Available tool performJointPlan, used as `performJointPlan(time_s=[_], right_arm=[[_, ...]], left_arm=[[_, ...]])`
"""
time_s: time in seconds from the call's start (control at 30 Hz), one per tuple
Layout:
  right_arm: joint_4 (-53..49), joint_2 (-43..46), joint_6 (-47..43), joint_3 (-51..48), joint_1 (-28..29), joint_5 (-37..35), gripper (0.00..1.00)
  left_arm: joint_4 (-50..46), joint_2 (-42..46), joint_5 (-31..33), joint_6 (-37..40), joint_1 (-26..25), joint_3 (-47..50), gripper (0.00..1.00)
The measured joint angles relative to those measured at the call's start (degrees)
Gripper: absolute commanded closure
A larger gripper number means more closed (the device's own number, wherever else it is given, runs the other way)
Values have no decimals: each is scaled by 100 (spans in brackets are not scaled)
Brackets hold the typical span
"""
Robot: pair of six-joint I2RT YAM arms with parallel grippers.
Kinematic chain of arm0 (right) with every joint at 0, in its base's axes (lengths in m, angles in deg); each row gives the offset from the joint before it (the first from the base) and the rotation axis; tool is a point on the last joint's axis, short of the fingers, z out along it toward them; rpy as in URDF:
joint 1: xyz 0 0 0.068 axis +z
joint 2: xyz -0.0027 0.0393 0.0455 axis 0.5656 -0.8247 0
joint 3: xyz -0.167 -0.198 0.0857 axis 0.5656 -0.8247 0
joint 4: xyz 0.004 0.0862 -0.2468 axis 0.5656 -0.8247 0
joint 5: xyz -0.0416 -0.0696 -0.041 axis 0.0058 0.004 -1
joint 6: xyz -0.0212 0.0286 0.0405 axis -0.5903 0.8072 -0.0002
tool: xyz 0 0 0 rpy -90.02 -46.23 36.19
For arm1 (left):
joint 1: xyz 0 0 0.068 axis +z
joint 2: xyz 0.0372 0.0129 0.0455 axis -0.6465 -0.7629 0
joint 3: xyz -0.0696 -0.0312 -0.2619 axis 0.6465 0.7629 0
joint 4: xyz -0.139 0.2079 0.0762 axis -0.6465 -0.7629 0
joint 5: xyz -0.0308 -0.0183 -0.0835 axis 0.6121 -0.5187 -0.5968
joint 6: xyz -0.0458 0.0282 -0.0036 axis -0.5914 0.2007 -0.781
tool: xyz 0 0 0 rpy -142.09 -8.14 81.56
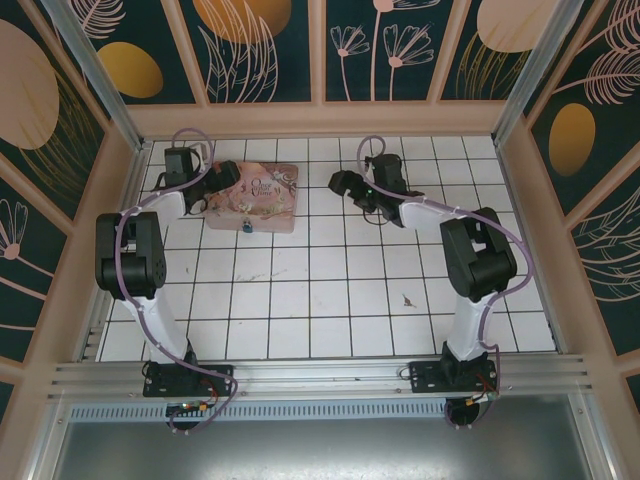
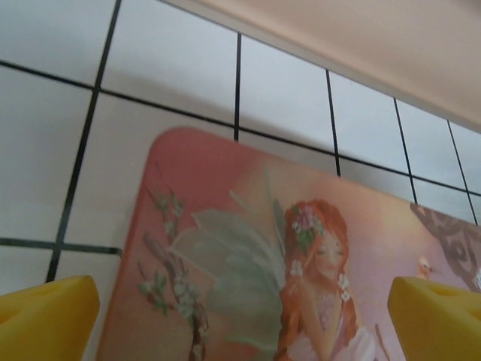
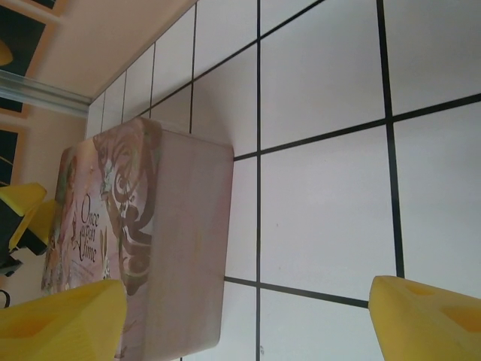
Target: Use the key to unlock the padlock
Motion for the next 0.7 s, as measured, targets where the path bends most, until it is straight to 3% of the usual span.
performJointPlan(time_s=[0.3,0.7], right_arm=[[219,-70,162,0,125,15,24],[511,-63,238,-372,125,-4,24]], left_arm=[[365,20,-232,-199,-229,337,1],[907,636,-470,-761,-1213,1257,1]])
